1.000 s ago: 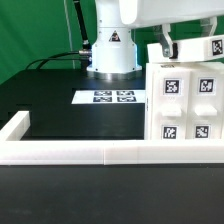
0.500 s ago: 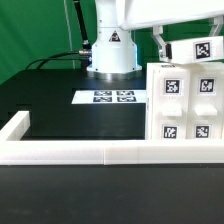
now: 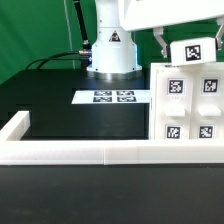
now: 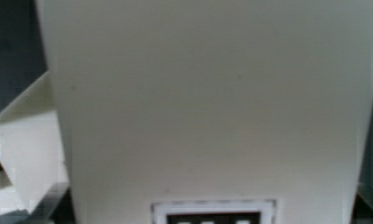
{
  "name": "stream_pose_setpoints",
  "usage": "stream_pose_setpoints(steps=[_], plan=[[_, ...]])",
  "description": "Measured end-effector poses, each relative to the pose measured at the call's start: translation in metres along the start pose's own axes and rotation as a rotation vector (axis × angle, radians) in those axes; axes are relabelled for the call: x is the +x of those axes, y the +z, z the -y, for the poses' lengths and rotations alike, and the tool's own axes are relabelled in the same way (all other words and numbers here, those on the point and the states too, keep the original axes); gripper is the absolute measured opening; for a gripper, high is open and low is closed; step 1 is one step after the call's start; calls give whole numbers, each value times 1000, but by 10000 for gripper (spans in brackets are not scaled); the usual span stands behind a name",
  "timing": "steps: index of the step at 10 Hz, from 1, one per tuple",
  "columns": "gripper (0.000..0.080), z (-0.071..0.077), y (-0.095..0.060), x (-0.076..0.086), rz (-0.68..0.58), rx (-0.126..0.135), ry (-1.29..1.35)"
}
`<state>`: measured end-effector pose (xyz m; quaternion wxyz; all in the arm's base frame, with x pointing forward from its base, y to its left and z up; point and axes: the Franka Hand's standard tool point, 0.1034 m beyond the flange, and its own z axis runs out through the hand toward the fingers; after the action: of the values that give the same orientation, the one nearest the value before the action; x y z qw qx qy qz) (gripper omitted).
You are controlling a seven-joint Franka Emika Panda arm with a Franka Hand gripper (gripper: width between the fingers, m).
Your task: Assemble cabinet
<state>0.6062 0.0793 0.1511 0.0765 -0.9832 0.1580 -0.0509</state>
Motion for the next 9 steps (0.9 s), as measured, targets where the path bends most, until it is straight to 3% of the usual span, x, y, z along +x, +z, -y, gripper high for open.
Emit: stream_pose_setpoints(steps=[3,5,9], plan=[[547,0,0,0,2,5,196],[547,-2,0,-2,-13,29,417],[547,-3,0,-4,-2,51,776]])
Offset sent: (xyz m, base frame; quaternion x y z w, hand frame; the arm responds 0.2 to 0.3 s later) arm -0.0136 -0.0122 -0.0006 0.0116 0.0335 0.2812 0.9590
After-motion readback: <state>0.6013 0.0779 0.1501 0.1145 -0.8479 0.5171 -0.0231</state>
